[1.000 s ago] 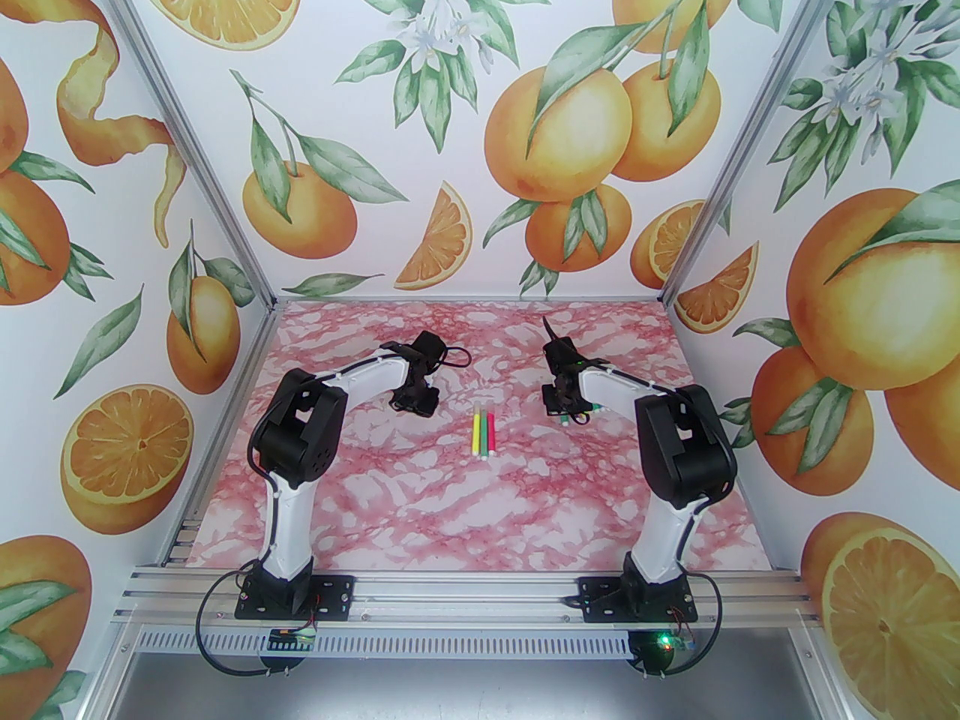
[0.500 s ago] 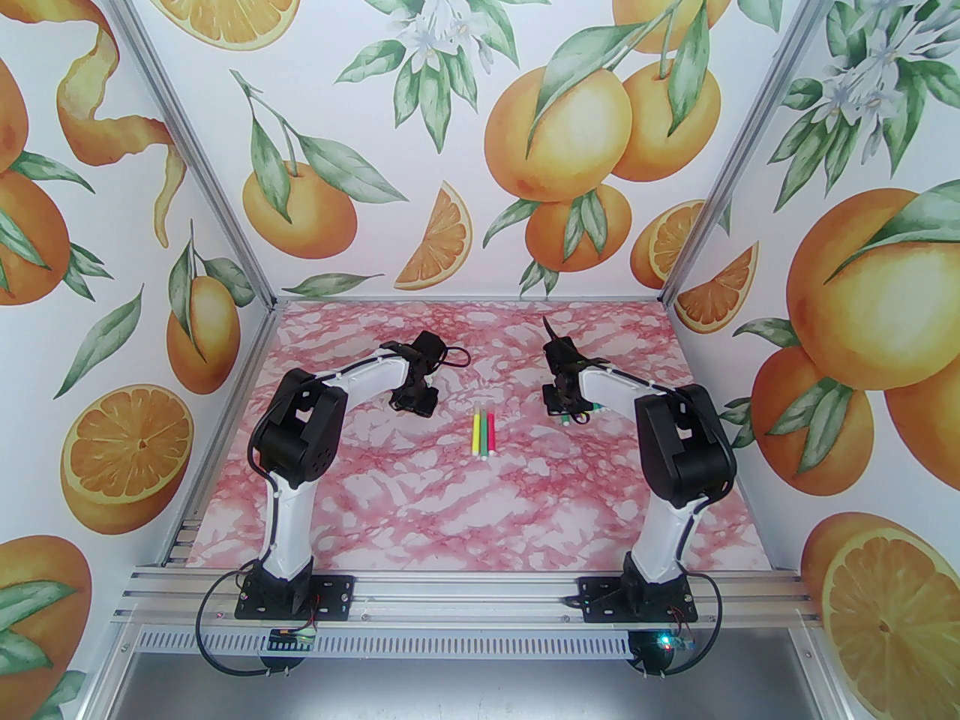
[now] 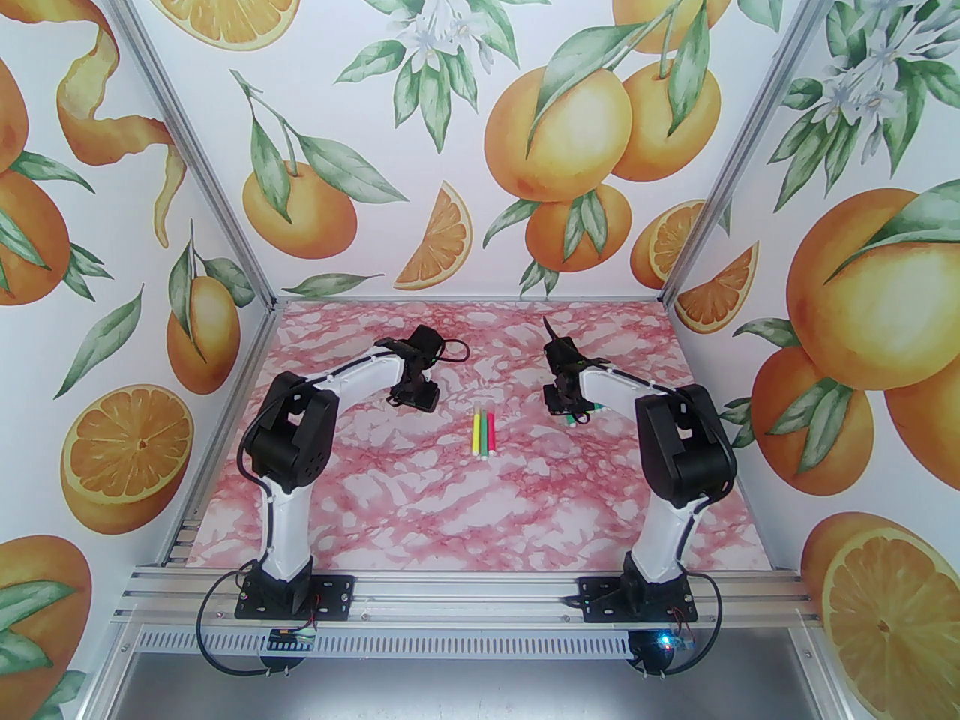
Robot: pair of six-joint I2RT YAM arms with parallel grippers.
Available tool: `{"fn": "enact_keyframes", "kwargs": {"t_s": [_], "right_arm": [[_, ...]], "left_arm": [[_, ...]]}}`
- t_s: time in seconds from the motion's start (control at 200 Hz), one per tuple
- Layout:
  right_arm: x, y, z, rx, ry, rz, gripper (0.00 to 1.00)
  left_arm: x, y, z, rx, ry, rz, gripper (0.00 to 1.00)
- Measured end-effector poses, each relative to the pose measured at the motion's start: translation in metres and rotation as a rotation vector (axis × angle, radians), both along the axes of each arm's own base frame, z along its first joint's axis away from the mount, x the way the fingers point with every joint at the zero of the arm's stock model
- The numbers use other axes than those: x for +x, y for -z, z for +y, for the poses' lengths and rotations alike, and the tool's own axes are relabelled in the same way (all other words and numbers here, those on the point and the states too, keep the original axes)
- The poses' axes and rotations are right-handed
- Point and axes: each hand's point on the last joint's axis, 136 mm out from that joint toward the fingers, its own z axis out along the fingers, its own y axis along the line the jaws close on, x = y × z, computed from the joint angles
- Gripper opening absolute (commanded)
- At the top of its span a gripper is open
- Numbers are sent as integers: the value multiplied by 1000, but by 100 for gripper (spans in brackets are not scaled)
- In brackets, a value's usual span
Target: Open the pen caps
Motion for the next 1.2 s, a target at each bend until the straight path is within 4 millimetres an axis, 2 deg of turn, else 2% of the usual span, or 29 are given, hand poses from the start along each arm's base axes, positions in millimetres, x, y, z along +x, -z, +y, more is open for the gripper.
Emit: {"fn": "enact_keyframes", "kwargs": {"t_s": [0.305,0.445,0.56,0.741,0.936,1.201], "right_arm": [[-6,-47,6,59,-2,-109,39],[-18,-56,29,125,-52,-120,42],[-28,-57,54,195,-100,-120,45],[-40,-54,91,288,-162,-109,48],[-48,-55,125,381,-208,-107,46],[-65,-34,147,410,-236,-51,46]], "left_arm": [[3,-39,-15,-118,13,-82,45],[1,-54,-18,-169,19,-125,50],[-3,-65,-19,-210,22,-165,55],[-11,-80,-17,-290,7,-220,75],[-17,-96,-10,-379,-10,-275,78],[-29,-104,-4,-435,-38,-313,79]]}}
